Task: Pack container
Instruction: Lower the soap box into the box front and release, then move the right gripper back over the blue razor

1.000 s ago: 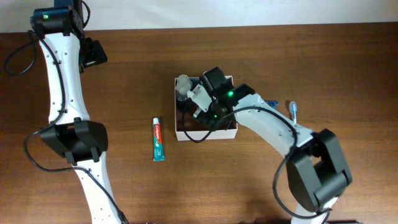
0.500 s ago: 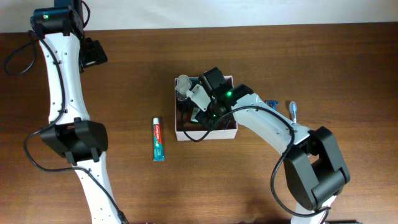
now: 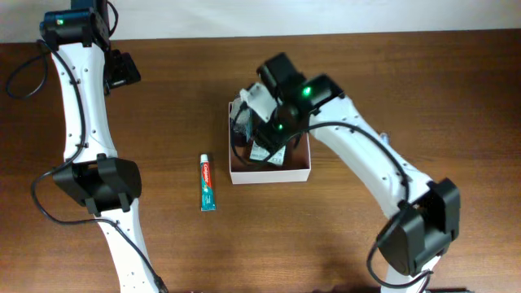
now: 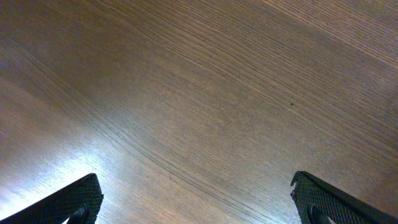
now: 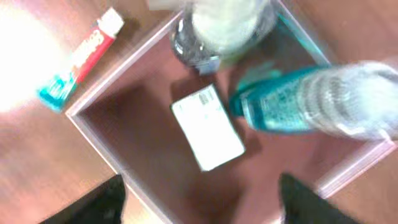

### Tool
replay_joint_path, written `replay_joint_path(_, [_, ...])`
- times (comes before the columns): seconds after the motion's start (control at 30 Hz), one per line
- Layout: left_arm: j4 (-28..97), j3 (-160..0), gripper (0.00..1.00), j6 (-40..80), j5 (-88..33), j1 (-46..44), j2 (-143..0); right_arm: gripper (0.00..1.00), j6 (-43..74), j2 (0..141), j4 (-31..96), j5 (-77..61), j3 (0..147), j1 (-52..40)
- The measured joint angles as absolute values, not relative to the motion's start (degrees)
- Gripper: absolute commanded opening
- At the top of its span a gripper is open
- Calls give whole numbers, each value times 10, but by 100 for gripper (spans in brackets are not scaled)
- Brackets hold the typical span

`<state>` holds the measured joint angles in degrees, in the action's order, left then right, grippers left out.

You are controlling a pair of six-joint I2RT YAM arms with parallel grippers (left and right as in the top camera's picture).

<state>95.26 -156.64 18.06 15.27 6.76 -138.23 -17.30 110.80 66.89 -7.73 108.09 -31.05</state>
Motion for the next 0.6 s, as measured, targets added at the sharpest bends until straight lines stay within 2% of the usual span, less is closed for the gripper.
replay_joint_path(0.03, [953,-1566,99,181,153,68,-1382,98,-169,1108,686,-78,1099,-310])
replay_joint_path(0.33, [953,-1566,99,181,153,68,-1382,99,-148,1099,868,-79,1288,-252])
replay_joint_path(0.47, [953,-1566,99,181,153,68,-1382,99,-97,1094,899,-66,1315,-178])
replay_joint_path(0.6, [953,-1566,99,181,153,68,-1382,99,-64,1093,910,-55,1309,-66])
